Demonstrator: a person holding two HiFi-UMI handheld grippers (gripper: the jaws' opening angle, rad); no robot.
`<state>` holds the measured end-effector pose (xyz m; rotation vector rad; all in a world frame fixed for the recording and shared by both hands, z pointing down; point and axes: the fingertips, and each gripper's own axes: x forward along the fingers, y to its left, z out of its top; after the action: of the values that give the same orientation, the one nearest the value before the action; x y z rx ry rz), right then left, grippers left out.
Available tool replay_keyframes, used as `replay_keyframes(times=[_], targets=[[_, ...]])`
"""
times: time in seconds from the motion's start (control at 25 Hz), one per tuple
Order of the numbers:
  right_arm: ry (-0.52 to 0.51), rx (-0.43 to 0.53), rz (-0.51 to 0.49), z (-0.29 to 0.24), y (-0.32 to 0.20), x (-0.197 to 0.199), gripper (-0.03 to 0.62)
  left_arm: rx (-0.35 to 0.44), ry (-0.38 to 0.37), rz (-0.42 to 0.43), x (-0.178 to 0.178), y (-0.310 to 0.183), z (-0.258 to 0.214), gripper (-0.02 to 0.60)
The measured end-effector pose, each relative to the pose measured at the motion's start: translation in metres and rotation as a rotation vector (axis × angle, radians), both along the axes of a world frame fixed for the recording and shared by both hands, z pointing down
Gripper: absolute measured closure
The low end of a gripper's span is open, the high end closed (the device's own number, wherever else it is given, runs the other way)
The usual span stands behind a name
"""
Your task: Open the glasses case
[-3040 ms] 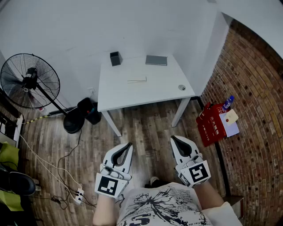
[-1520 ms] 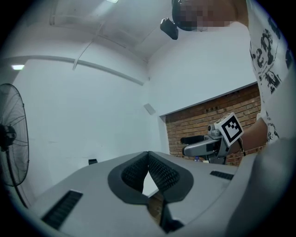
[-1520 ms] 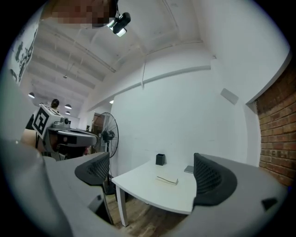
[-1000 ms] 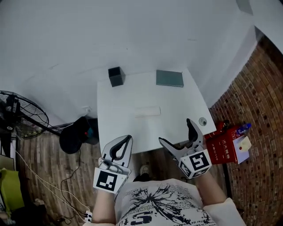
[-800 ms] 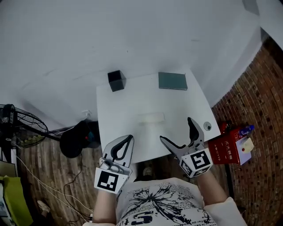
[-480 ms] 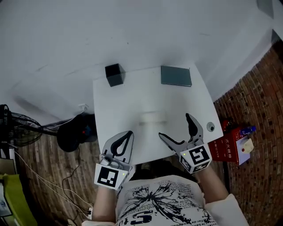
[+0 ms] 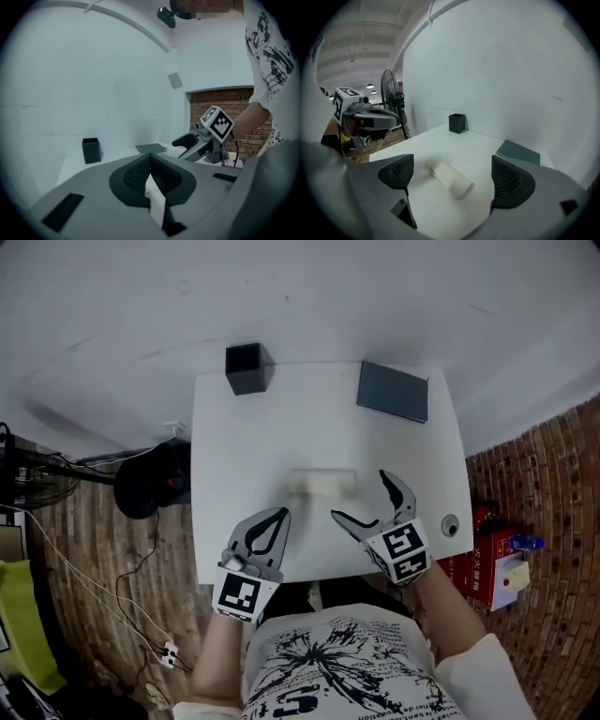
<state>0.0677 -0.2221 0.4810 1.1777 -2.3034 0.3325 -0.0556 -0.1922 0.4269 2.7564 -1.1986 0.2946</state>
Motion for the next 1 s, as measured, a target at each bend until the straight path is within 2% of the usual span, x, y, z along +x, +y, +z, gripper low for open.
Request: replay_keyframes(times=[0.12,0.28,0.44,0.56,0.8,0.92,1.0], targets=[[0.07,-0.066,-0.087,0.032,-0.009,-0.001,0.06,-0.07,-0.085,0.002,0.011,-0.002,0.038,0.568],[0.171,-0.13,-0.21,0.069,-0.02,-0.002,0.073,-0.134,-0.115,0.006,0.026,-0.009,0.08,0.568],[0.263,-0.205,-0.315,0.102,-0.024,-0.007,0.115,-0.222,-0.144,-0.003,0.032,-0.018,0.122,0.568],[0.339,-0.225,-0.385,0.119,-0.026,-0.01,0.128,-0.291,-0.158,-0.022,0.034,-0.027,0.149,0.568],[0.42,-0.238,-0.451,0.133,-0.029,-0.015,0.174,-0.399,-0.179,-0.069,0.034,-0.039,0.18,0.568],[0.462,-0.231,-0.461,0.138,-0.032,-0.013,0.26,-0.454,-0.228,-0.109,0.031,-0.043,0.192,0.568],[0.478,-0.221,-0.476,0.138,-0.032,-0.013,0.276,-0.507,-0.239,-0.122,0.031,-0.043,0.198,0.568]])
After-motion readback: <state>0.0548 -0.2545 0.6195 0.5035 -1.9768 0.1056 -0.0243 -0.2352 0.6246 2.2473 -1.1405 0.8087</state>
